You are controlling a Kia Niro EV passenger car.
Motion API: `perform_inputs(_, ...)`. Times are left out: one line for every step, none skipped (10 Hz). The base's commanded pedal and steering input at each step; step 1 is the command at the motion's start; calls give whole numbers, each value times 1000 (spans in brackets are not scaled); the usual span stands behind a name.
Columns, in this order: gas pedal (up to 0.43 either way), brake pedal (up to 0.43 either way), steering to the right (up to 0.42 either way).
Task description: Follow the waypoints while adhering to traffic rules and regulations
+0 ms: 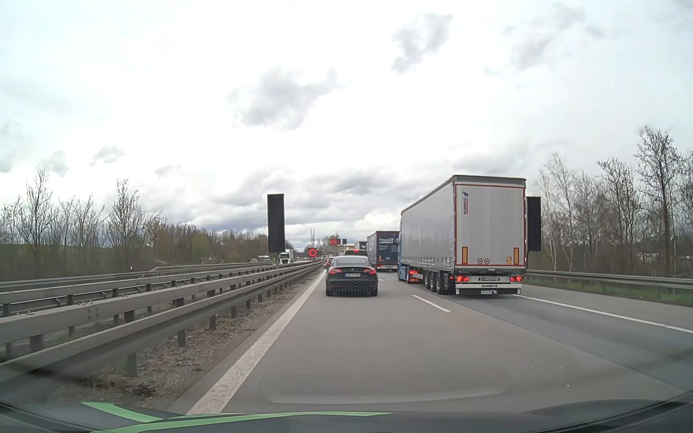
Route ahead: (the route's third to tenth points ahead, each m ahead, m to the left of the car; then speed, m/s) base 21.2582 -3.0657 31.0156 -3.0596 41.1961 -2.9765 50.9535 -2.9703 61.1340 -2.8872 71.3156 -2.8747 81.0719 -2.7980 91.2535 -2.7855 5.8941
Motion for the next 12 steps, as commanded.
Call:
perform_inputs(67,0,-1)
perform_inputs(67,0,-1)
perform_inputs(67,0,-1)
perform_inputs(59,0,-1)
perform_inputs(59,0,-1)
perform_inputs(59,0,-1)
perform_inputs(59,0,-2)
perform_inputs(59,0,-3)
perform_inputs(59,0,-3)
perform_inputs(59,0,-3)
perform_inputs(59,0,-3)
perform_inputs(59,0,-3)
